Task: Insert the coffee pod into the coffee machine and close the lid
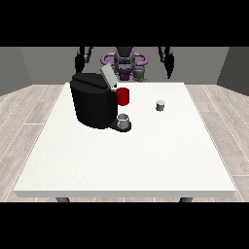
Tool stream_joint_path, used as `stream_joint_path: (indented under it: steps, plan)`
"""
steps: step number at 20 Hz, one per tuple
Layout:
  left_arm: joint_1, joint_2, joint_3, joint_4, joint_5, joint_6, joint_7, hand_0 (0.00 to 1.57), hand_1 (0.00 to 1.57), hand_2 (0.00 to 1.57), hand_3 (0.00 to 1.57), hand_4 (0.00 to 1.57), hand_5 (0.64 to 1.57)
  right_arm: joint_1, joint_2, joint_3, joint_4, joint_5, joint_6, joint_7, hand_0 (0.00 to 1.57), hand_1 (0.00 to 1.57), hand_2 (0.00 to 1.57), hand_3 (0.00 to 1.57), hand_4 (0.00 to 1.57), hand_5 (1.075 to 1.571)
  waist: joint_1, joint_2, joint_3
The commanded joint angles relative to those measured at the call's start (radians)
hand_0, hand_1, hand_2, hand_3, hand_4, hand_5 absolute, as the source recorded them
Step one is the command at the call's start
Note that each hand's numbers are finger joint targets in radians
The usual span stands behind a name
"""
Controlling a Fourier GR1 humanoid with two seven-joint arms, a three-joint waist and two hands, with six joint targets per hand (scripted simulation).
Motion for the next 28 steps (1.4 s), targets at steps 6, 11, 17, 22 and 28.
stream_joint_path:
  steps: [6, 11, 17, 22, 28]
  plan:
    - [-0.011, 0.033, 0.006, 0.067, -0.029, -0.079, -0.182, 0.0, 0.0, 0.0, 0.0, 0.21, 1.571, -0.007, -0.042, -0.004, 0.013, -0.035, 0.085, 0.046, 0.0, 0.0, 0.0, 0.0, 0.13, 1.571, -0.015, -0.043, -0.0028]
    - [-0.102, 0.17, 0.053, 0.104, -0.085, -0.115, -0.096, 0.0, 0.0, 0.0, 0.0, 0.0, 1.571, -0.033, 0.044, -0.034, -0.002, -0.006, -0.058, -0.057, 0.0, 0.0, 0.0, 0.0, 0.18, 1.571, -0.055, -0.022, -0.0025]
    - [-0.267, 0.214, 0.126, 0.285, -0.055, -0.152, -0.076, 0.0, 0.0, 0.0, 0.0, 0.0, 1.571, -0.1, 0.046, -0.024, 0.031, -0.021, -0.054, -0.15, 0.0, 0.0, 0.0, 0.0, 0.16, 1.571, -0.109, 0.091, -0.0026]
    - [-0.317, 0.286, 0.169, 0.457, -0.081, -0.182, -0.047, 0.0, 0.0, 0.0, 0.0, 0.0, 1.571, -0.069, 0.058, 0.056, -0.056, -0.009, -0.078, -0.046, 0.0, 0.0, 0.0, 0.0, 0.19, 1.571, -0.16, 0.082, -0.003]
    - [-0.397, 0.3, 0.173, 0.605, -0.14, -0.165, -0.135, 0.0, 0.0, 0.0, 0.0, 0.0, 1.571, -0.103, 0.058, 0.053, 0.016, -0.026, -0.085, -0.132, 0.0, 0.0, 0.0, 0.0, 0.28, 1.571, -0.146, 0.161, -0.0027]
